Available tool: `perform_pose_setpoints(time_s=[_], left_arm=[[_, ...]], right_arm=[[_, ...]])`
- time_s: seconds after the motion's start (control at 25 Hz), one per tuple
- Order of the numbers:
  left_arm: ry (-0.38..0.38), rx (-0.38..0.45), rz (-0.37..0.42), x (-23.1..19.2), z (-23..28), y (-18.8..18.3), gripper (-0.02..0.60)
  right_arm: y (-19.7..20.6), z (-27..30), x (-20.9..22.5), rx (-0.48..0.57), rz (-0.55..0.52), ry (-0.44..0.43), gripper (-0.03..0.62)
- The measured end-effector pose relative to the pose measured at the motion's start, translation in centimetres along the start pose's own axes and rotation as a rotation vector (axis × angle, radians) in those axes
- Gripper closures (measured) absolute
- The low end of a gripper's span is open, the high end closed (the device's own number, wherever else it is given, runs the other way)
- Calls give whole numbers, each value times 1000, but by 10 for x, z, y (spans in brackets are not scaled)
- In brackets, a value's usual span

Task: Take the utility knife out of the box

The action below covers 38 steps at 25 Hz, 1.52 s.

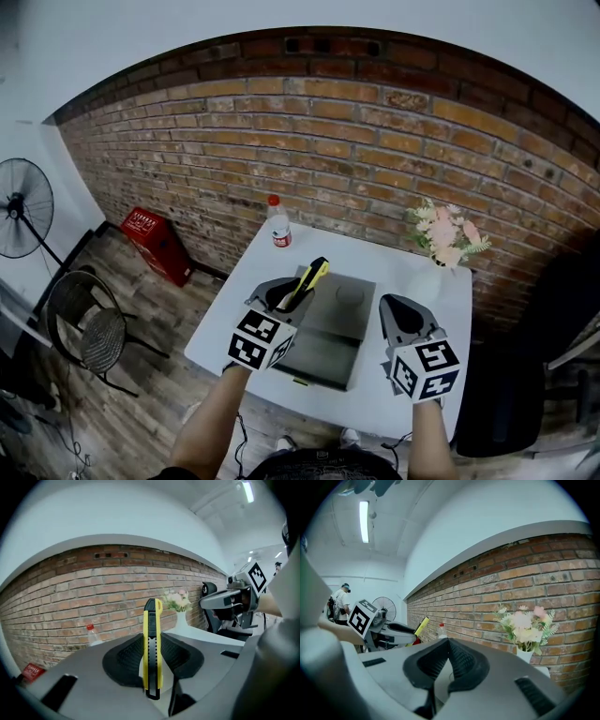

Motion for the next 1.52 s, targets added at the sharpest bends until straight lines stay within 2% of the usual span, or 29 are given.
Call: perform_pose_setpoints(time_s=[0.28, 0.44, 0.56, 0.84, 1.52], left_arm=[[-133, 128, -84, -6, -28, -7, 454], [-165, 161, -136, -7, -39, 0, 454], [-176, 179, -194, -10, -45, 4, 453], [-182, 190, -247, -16, -49, 6, 453], [-151, 186, -251, -10, -45, 6, 453]], right_arm=[[-6, 4, 3, 13, -9, 1, 576], [-7, 4, 5, 14, -9, 8, 576], [-8, 4, 6, 21, -12, 22, 576], [-8, 3, 5, 25, -28, 26, 576], [-8, 0, 3, 21, -38, 18, 576]])
Point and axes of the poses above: the fingertips, and each gripper's own axes: z forward along the fingers, x to its right, y out of its underside, the point moved 7 cm from there along -z, backward along the fingers, and after that the axes turned 13 degrees about -z, right-handed, at the moved point
